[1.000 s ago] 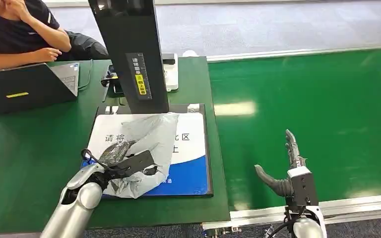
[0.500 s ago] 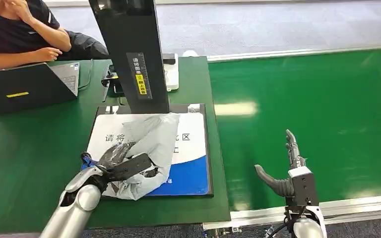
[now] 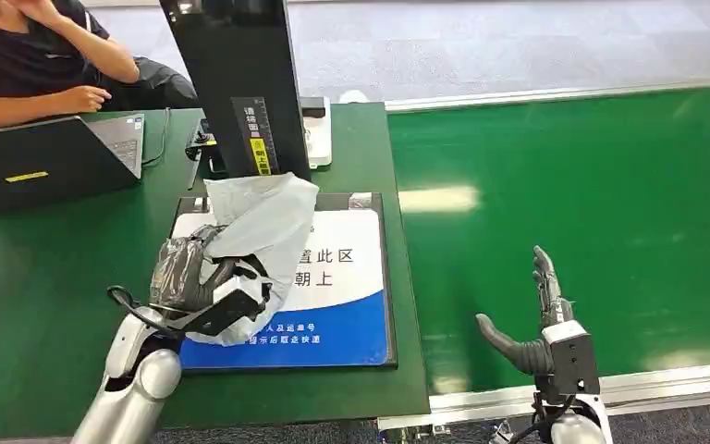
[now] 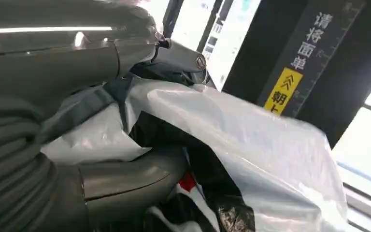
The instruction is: Moved the parcel from conveyor to table for the left to box.
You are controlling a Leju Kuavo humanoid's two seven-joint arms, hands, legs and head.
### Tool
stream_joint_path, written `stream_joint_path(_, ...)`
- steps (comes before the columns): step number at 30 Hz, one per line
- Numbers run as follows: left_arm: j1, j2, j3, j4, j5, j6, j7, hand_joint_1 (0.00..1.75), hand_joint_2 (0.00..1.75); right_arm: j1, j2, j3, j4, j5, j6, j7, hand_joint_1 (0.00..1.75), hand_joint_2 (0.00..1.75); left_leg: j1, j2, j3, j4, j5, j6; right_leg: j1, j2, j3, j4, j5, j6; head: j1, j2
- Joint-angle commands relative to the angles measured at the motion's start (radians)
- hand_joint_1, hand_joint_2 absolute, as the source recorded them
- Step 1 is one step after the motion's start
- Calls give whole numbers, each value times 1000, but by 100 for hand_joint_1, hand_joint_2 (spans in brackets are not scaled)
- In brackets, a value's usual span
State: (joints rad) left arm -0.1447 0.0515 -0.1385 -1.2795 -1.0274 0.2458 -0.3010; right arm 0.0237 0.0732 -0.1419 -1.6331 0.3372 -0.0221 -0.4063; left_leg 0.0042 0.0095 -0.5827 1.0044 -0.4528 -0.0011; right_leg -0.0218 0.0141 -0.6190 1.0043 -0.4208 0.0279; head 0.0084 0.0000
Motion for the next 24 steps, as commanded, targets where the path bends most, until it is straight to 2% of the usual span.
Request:
stream_joint_path(1, -39, -60, 198, -56, -40, 209, -3, 175, 175, -5, 17, -27, 7, 1, 2, 0, 0, 175, 1, -2, 0, 1, 0, -1, 2, -2, 0, 0, 0, -2, 0, 0)
stream_joint_path(3, -46, -63, 249, -40, -46, 212, 4, 175, 175, -6, 14, -25, 15, 1, 1, 0, 0, 175, 1, -1, 0, 0, 0, -1, 1, -2, 0, 0, 0, -2, 0, 0)
stream_joint_path(4, -24, -67, 275, -7, -56, 175, 34, 175, 175, 18, 8, -24, 37, 11, 8, 43, 0, 175, 1, -1, 1, 0, 0, -1, 2, -2, 1, 0, 0, -3, 0, 0)
stream_joint_path(5, -18, -70, 301, 42, -46, 215, 11, 175, 175, 28, 10, -28, 60, 8, -7, 11, 0, 175, 1, -2, 2, -1, 0, -1, 2, -2, 2, -1, 0, -3, 0, 0)
stream_joint_path(10, -20, -73, 310, 62, -37, 232, -2, 175, 175, 31, 11, -32, 64, 7, -12, 1, 0, 175, 1, -2, 2, -2, 0, -1, 1, -2, 2, -2, 0, -2, 0, 0)
stream_joint_path(16, -68, -71, 453, 72, -54, 313, 61, 175, 175, 30, 15, -40, 58, 7, -14, 2, 0, 175, 1, -1, 0, -1, 0, 0, 1, -2, 0, -1, 0, -2, 0, 0)
stream_joint_path(17, -82, -87, 538, 64, -62, 393, 109, 175, 175, 34, 18, -47, 54, 7, -17, 2, 0, 175, 1, -1, 1, -1, 0, -1, 2, -1, 1, -1, 0, -3, 0, 0)
stream_joint_path(20, -79, -48, 618, 68, -48, 374, 99, 175, 175, 45, 20, -62, 46, 6, -18, -1, 0, 175, 1, 0, 0, -1, 0, -1, 2, 0, 0, -1, 0, -2, 0, 0)
stream_joint_path(24, -86, -39, 661, 96, -61, 379, 101, 175, 175, 37, 17, -61, 63, 5, -15, -7, 0, 175, 1, 2, 3, -2, -1, -1, 2, 2, 1, -1, 0, -3, -1, 0)
